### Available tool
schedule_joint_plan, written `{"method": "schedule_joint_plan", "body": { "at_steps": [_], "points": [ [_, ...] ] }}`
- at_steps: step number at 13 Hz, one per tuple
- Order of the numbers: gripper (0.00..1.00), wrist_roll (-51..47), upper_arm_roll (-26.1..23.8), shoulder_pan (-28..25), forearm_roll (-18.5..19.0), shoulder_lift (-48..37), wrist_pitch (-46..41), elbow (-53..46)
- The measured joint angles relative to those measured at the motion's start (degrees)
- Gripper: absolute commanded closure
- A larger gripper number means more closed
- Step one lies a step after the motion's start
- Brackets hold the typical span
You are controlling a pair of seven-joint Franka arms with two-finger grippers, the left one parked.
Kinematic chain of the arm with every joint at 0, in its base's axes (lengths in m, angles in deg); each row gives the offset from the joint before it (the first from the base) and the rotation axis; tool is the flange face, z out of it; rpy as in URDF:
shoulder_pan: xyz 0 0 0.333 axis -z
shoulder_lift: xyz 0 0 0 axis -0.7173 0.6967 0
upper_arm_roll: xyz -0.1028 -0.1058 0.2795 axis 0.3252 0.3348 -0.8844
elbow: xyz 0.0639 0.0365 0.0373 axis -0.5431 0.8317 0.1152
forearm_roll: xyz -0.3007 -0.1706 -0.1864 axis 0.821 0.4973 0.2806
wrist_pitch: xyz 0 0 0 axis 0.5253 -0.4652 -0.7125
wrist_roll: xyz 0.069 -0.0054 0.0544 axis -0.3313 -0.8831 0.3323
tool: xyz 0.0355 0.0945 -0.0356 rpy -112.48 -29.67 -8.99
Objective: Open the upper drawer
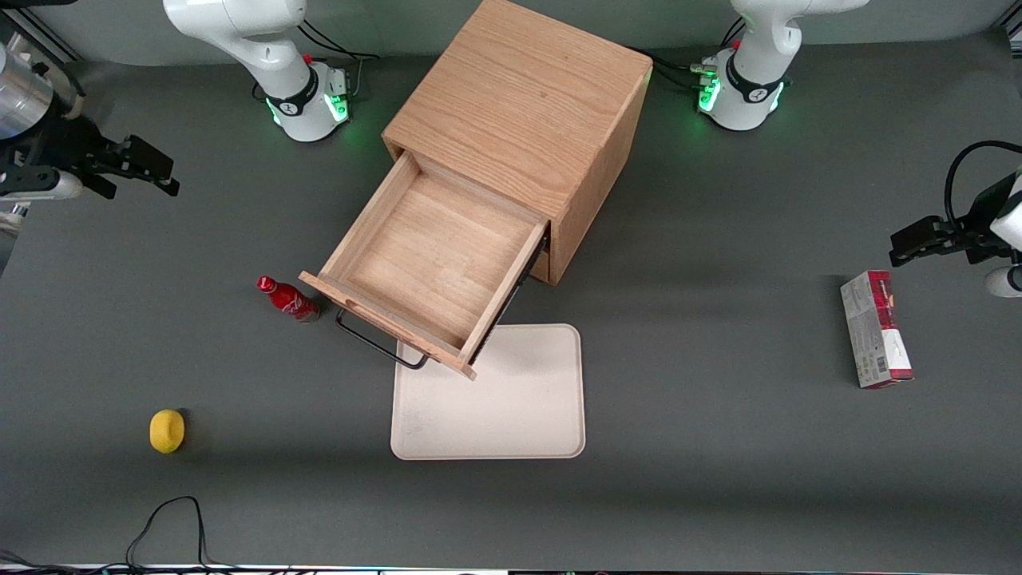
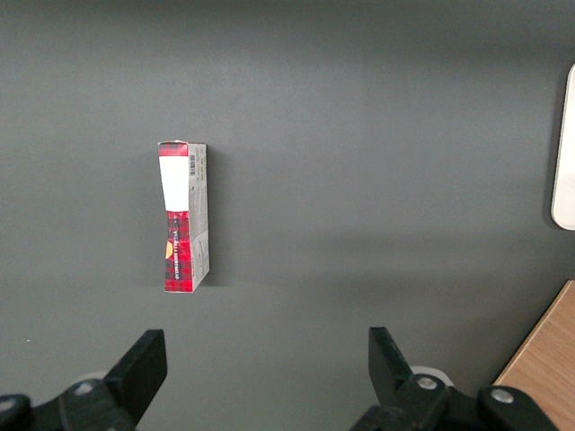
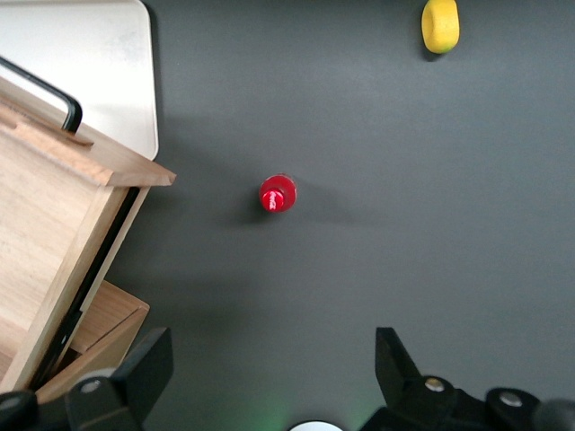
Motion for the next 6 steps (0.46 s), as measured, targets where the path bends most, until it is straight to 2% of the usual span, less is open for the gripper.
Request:
{"method": "schedule_joint_plan", "body": {
  "at_steps": [6],
  "points": [
    [0.0,-1.0,-1.3,-0.1,1.6,1.2,0.2,0.4]
  ]
}}
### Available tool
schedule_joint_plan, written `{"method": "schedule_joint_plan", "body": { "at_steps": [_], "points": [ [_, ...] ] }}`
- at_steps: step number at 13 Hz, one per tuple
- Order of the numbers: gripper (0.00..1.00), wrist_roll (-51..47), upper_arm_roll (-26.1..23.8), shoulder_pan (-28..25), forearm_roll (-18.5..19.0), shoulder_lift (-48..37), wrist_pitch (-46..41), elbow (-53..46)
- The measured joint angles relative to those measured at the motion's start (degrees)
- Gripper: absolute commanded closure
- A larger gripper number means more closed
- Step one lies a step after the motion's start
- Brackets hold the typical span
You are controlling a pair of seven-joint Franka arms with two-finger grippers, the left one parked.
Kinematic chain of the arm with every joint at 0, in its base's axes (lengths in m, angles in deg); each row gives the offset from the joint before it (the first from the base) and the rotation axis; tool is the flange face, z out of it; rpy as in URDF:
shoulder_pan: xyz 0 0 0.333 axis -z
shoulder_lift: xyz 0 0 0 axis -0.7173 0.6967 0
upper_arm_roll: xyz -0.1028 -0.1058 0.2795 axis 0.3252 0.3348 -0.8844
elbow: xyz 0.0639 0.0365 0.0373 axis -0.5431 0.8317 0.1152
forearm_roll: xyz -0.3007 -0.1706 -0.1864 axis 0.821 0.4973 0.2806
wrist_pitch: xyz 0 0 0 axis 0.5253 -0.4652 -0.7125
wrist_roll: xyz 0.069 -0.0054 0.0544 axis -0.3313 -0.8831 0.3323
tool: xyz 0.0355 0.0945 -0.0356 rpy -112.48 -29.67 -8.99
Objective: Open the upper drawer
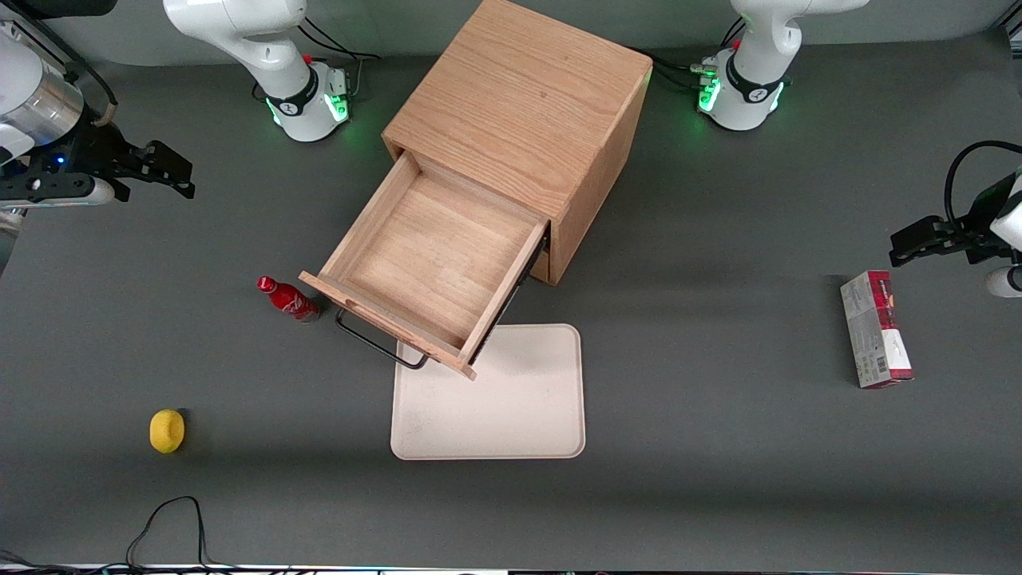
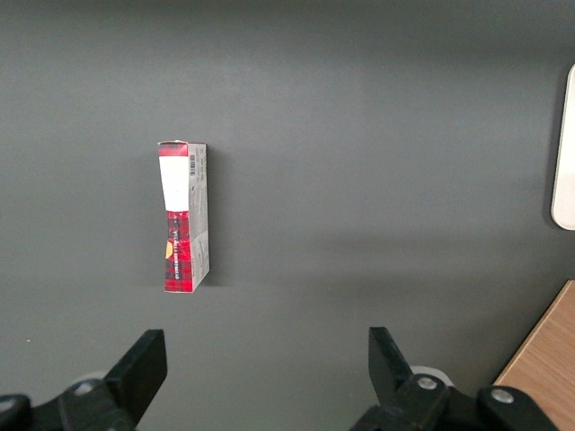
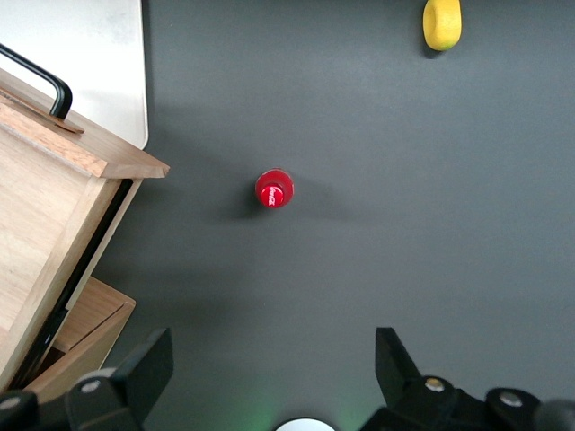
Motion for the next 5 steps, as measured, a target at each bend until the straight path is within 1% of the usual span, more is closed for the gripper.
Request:
{"method": "schedule_joint_plan", "body": {
  "at_steps": [5],
  "points": [
    [0.0,-2.4,-0.2,-0.1,0.0,0.8,0.8,0.0]
  ]
}}
